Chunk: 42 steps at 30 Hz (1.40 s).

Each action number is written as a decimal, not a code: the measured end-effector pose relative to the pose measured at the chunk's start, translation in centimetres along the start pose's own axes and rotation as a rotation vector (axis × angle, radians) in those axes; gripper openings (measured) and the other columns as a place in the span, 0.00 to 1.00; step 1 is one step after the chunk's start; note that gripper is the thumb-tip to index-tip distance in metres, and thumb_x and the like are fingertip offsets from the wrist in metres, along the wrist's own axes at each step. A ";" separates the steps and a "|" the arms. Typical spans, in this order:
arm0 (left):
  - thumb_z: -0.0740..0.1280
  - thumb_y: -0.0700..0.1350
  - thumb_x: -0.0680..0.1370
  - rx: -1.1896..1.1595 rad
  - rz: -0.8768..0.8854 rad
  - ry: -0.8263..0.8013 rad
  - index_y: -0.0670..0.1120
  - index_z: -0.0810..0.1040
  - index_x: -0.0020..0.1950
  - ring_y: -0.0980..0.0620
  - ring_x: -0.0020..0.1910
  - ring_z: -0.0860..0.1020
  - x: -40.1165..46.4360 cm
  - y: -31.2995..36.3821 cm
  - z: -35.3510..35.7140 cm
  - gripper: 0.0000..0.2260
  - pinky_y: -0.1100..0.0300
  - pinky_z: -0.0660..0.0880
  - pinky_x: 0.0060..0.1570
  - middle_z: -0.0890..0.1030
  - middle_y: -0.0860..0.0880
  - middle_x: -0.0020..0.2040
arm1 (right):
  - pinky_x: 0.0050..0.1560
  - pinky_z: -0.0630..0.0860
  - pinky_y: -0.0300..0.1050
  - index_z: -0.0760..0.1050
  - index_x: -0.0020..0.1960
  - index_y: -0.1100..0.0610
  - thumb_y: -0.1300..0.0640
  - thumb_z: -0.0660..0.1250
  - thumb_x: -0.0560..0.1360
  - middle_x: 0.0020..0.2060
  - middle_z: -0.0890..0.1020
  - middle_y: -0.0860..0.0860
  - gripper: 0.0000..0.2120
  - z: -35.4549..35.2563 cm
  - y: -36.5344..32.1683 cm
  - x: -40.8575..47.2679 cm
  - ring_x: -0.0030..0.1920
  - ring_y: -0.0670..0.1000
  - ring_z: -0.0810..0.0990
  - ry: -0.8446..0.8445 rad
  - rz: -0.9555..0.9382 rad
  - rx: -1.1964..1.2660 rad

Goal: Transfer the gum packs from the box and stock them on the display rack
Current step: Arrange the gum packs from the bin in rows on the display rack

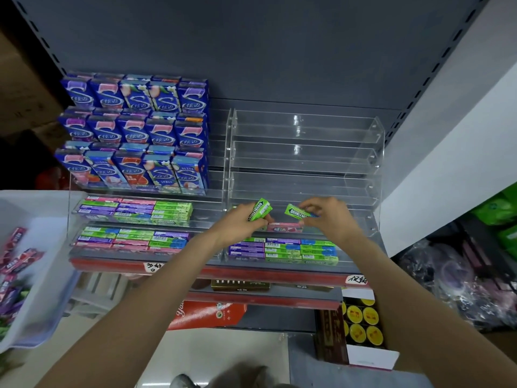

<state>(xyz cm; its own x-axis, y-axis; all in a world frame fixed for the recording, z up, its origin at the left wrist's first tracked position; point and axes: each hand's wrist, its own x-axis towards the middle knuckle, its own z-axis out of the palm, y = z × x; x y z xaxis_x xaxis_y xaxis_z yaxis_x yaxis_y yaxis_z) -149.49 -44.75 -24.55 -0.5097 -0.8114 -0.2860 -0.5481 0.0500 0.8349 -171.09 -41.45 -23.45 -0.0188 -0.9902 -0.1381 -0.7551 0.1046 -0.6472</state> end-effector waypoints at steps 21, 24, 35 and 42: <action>0.64 0.45 0.78 0.122 0.014 0.043 0.44 0.77 0.54 0.46 0.42 0.78 0.7 -0.1 0.2 0.07 0.51 0.74 0.43 0.81 0.41 0.48 | 0.46 0.69 0.25 0.79 0.55 0.58 0.56 0.65 0.77 0.49 0.82 0.50 0.10 1.8 -1.9 0.2 0.47 0.44 0.78 0.087 -0.147 0.097; 0.64 0.45 0.78 0.161 0.039 0.045 0.44 0.77 0.55 0.44 0.44 0.79 0.6 0.4 0.2 0.08 0.47 0.75 0.46 0.81 0.42 0.47 | 0.44 0.73 0.30 0.78 0.55 0.55 0.53 0.68 0.75 0.46 0.82 0.49 0.10 2.0 -3.5 0.4 0.45 0.44 0.80 -0.010 -0.069 0.370; 0.71 0.47 0.74 0.290 0.042 0.028 0.45 0.75 0.59 0.50 0.49 0.76 0.7 1.0 0.0 0.15 0.57 0.72 0.48 0.79 0.48 0.50 | 0.38 0.77 0.36 0.75 0.43 0.56 0.64 0.68 0.74 0.39 0.82 0.53 0.04 0.1 -2.4 0.1 0.37 0.46 0.82 -0.016 0.106 0.720; 0.70 0.45 0.75 0.221 0.023 0.021 0.47 0.75 0.54 0.51 0.58 0.76 0.3 1.3 0.1 0.10 0.55 0.71 0.56 0.79 0.49 0.58 | 0.37 0.75 0.34 0.75 0.41 0.53 0.67 0.69 0.72 0.25 0.80 0.41 0.10 -1.0 1.1 -0.2 0.32 0.40 0.80 0.250 0.147 0.667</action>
<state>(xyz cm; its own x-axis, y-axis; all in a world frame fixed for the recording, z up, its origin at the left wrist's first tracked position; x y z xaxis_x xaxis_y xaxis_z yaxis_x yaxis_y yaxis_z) -150.39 -44.88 -23.56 -0.5111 -0.8206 -0.2559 -0.6693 0.1931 0.7175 -172.56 -41.17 -23.42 -0.2991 -0.9447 -0.1347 -0.1748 0.1930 -0.9655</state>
